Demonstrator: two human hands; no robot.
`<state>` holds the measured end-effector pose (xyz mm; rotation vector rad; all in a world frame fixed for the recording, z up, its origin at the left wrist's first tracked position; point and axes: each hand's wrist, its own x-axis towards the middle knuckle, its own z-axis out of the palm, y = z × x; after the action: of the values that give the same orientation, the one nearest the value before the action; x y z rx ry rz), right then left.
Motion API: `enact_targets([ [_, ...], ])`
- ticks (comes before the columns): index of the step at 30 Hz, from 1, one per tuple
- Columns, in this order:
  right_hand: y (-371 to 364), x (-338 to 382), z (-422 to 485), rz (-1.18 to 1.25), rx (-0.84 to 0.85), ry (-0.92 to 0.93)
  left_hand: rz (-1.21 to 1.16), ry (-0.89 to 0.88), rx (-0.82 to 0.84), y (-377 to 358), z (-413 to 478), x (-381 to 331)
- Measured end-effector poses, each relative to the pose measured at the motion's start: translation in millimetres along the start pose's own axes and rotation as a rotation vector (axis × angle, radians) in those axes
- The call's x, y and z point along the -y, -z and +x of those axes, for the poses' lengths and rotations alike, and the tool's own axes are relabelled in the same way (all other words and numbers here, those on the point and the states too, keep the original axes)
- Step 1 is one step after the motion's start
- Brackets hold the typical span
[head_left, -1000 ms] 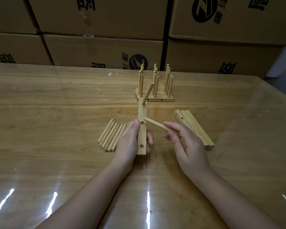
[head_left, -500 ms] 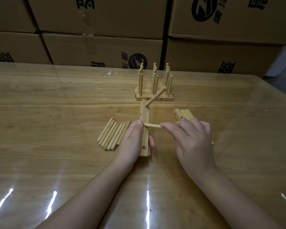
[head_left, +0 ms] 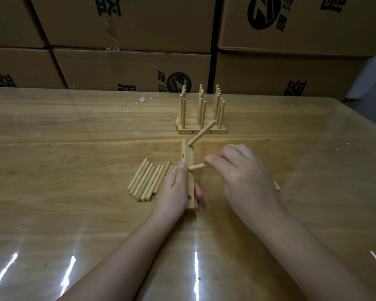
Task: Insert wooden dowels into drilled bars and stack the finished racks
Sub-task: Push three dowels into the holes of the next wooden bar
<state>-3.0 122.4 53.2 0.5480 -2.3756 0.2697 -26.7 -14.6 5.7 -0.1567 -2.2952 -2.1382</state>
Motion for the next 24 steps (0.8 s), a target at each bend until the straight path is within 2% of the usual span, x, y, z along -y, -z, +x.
enact_targets([
  [10,7,6,33,-0.001,0.27,0.02,-0.012,0.043,-0.039,2,3,3],
  [16,7,8,39,-0.003,0.278,0.025,-0.026,0.06,-0.05,2,4,2],
  [24,6,4,36,-0.005,0.33,-0.056,0.015,0.036,-0.042,1,4,4],
])
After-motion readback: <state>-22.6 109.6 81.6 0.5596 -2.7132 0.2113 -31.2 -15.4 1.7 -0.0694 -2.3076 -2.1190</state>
